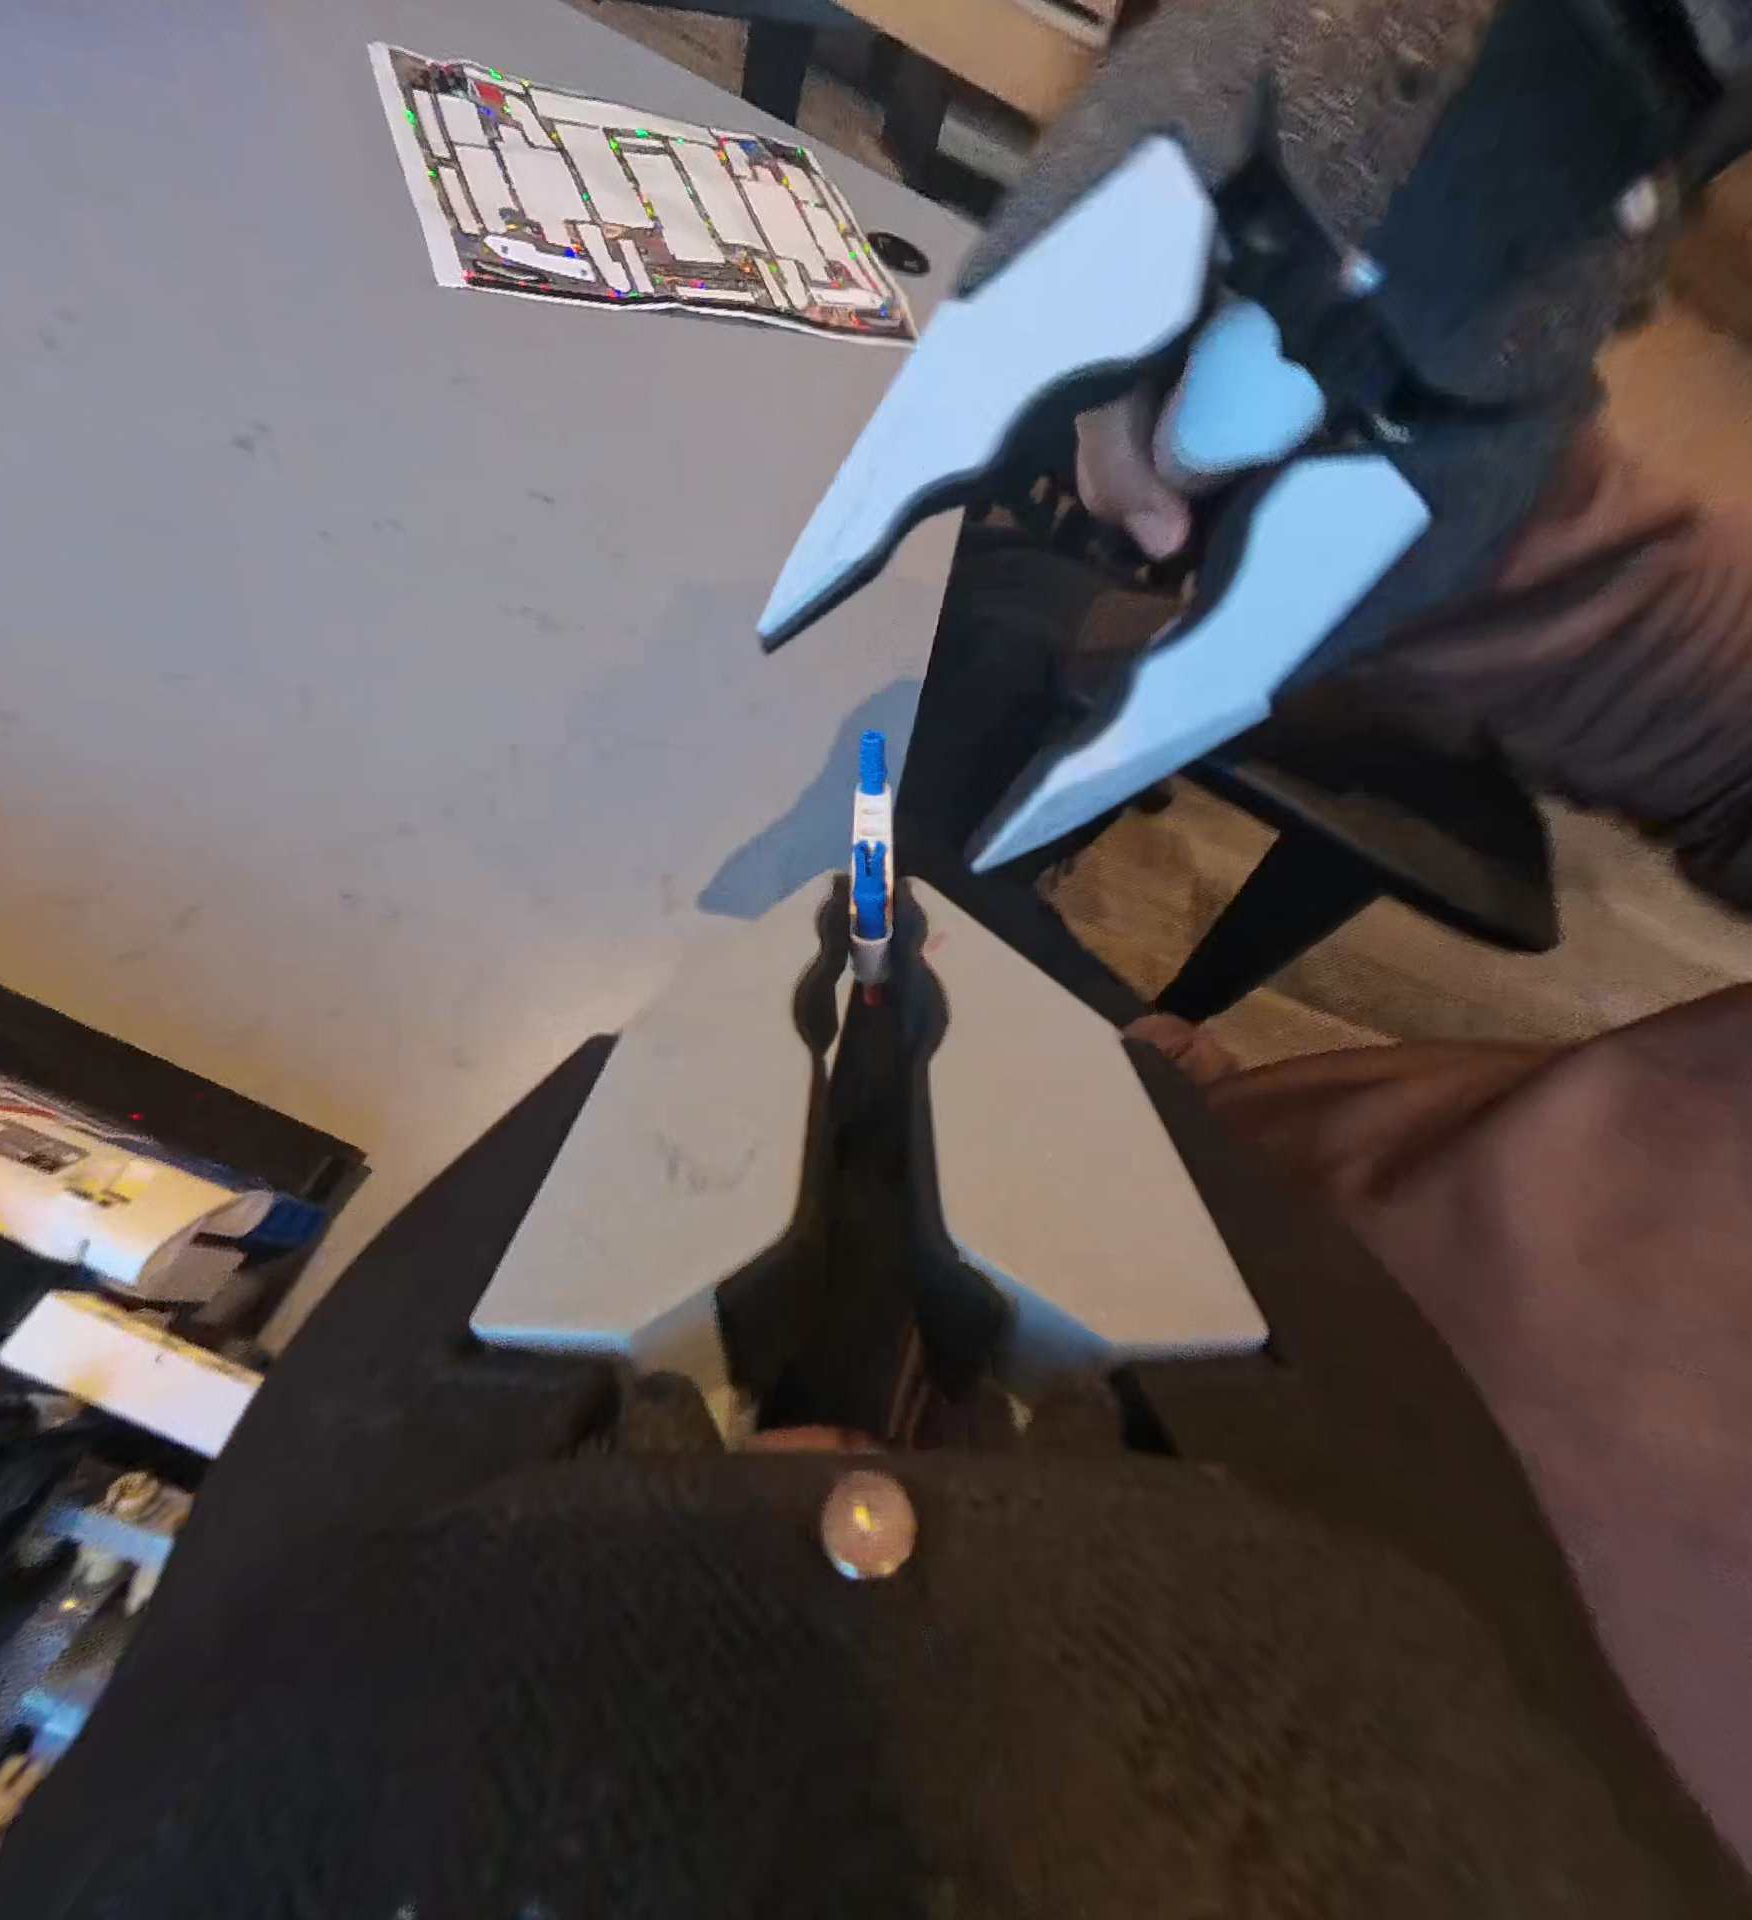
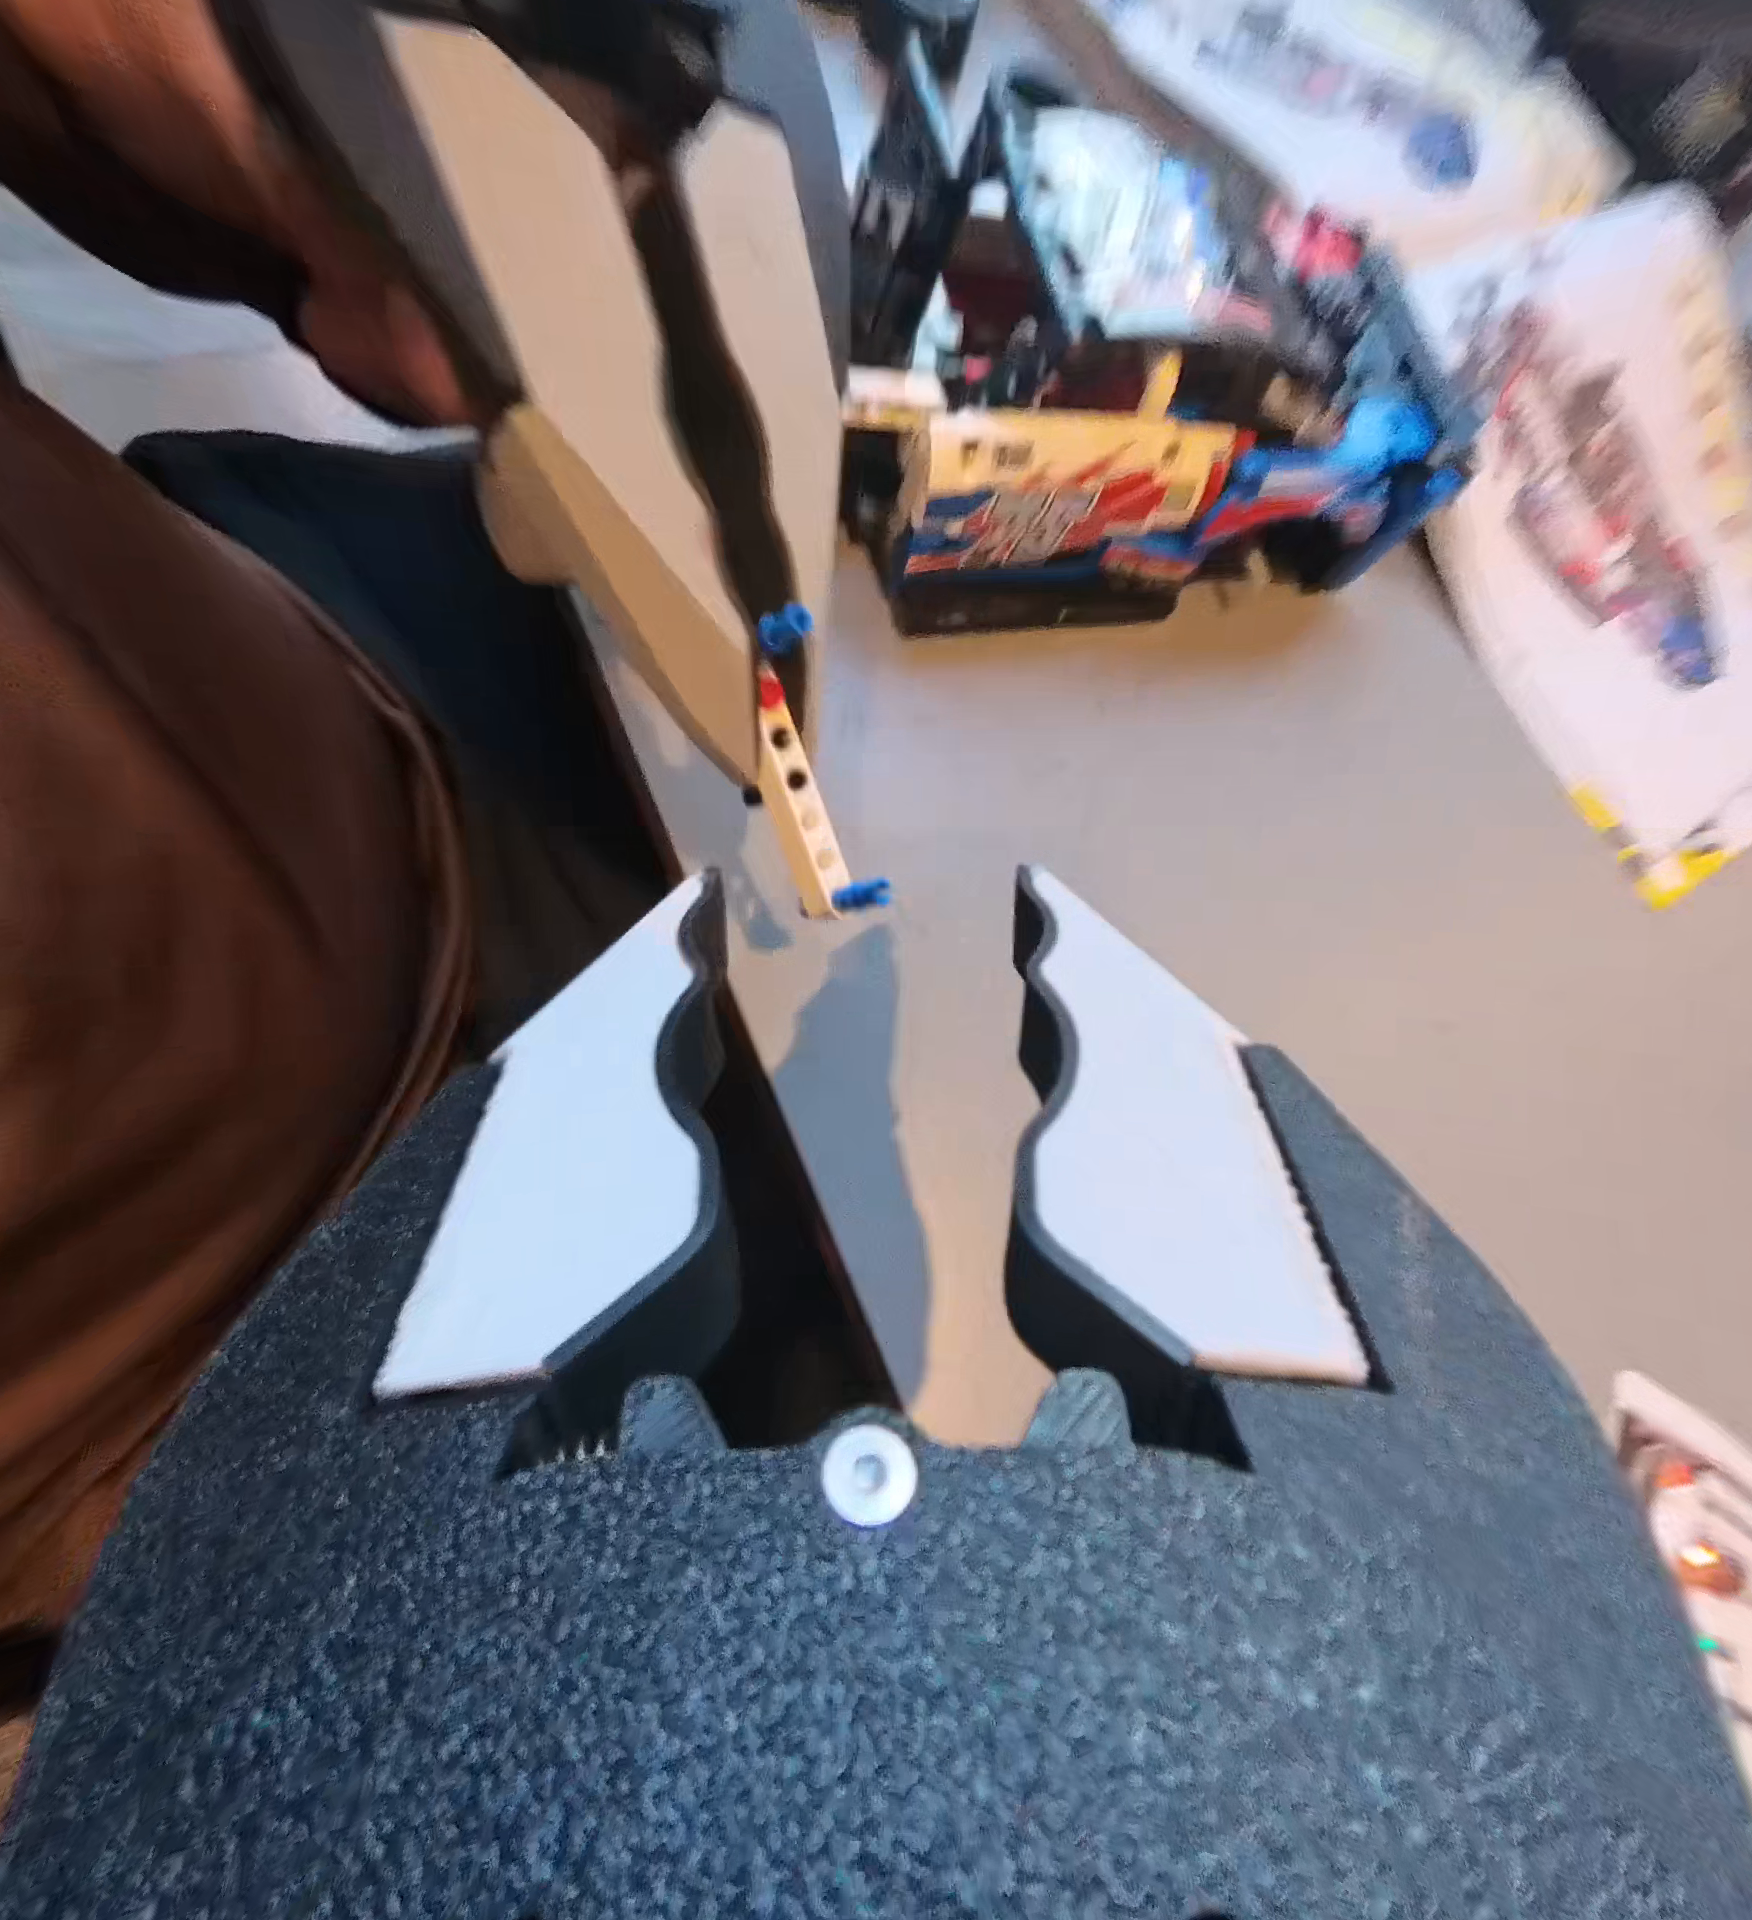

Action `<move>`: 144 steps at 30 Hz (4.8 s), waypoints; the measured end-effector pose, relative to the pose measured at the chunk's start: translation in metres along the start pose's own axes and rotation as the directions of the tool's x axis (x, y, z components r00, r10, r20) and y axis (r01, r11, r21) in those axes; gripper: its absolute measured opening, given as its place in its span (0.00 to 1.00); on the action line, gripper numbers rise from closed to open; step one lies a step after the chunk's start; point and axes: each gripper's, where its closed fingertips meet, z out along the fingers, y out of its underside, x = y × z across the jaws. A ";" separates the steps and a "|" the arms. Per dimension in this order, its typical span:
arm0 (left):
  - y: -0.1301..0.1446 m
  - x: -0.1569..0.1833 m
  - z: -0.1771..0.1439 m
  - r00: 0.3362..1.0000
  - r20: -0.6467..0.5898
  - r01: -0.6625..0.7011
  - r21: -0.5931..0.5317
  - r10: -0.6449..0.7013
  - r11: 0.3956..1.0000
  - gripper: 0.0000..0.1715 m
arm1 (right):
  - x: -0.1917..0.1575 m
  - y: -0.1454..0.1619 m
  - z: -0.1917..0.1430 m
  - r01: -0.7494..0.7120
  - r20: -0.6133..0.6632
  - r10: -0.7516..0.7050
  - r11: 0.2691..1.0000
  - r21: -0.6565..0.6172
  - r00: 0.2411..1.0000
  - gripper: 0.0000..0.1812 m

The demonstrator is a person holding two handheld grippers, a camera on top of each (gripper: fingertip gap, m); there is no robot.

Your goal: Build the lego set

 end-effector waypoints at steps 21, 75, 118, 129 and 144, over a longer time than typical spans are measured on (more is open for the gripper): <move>-0.016 -0.006 0.006 0.931 -0.083 0.365 0.133 -0.357 0.921 0.03 | 0.016 0.000 0.009 0.173 -0.371 -0.169 0.985 -0.023 0.913 0.14; 0.014 -0.030 -0.065 -0.163 0.517 -0.797 -0.571 0.840 0.196 0.03 | -0.030 -0.073 0.063 -0.204 0.132 0.181 0.961 0.187 0.974 0.33; 0.018 -0.049 -0.079 -0.176 0.577 -0.743 -0.609 0.797 0.277 0.03 | -0.027 -0.083 0.085 -0.155 0.228 0.097 0.956 0.249 0.969 0.33; 0.017 -0.047 -0.084 -0.140 0.611 -0.751 -0.579 0.779 0.319 0.03 | -0.027 -0.086 0.085 -0.193 0.282 0.115 0.943 0.270 0.953 0.30; 0.021 -0.050 -0.088 -0.123 0.627 -0.767 -0.552 0.769 0.328 0.04 | -0.024 -0.083 0.084 -0.272 0.336 0.170 0.919 0.284 0.926 0.30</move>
